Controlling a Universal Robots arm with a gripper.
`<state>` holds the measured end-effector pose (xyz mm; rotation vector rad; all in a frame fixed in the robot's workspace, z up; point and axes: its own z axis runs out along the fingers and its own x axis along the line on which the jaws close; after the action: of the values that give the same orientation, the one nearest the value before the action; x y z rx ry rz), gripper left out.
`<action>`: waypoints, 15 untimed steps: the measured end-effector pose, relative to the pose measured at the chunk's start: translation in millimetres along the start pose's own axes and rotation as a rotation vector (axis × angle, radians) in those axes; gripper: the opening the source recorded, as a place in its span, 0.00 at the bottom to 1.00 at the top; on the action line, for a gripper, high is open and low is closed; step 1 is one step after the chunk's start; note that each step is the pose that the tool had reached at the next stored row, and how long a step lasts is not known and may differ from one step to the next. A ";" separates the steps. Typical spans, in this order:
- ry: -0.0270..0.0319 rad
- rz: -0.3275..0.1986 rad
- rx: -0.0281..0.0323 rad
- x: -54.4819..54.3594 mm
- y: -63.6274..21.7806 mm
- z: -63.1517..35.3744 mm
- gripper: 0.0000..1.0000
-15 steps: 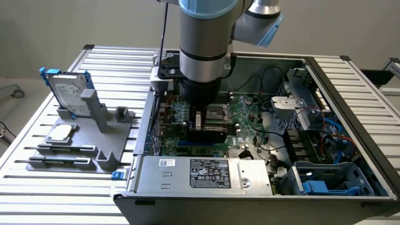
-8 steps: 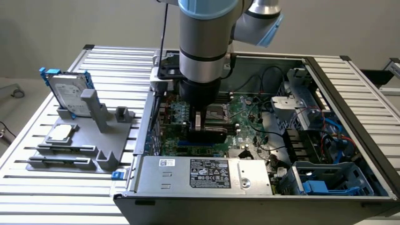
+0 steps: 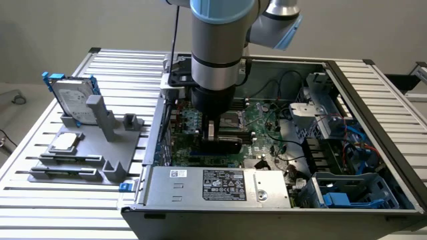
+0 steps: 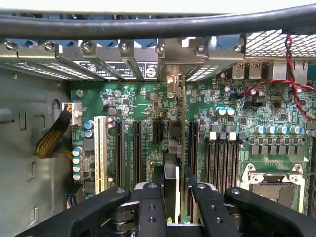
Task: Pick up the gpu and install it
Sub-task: 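Insert the gpu into the slot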
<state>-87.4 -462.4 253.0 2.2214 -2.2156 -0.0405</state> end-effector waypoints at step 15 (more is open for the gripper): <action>-0.0001 0.000 -0.0016 0.5 0.0 5.0 0.26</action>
<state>-87.5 -462.9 248.0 2.2206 -2.2149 -0.0422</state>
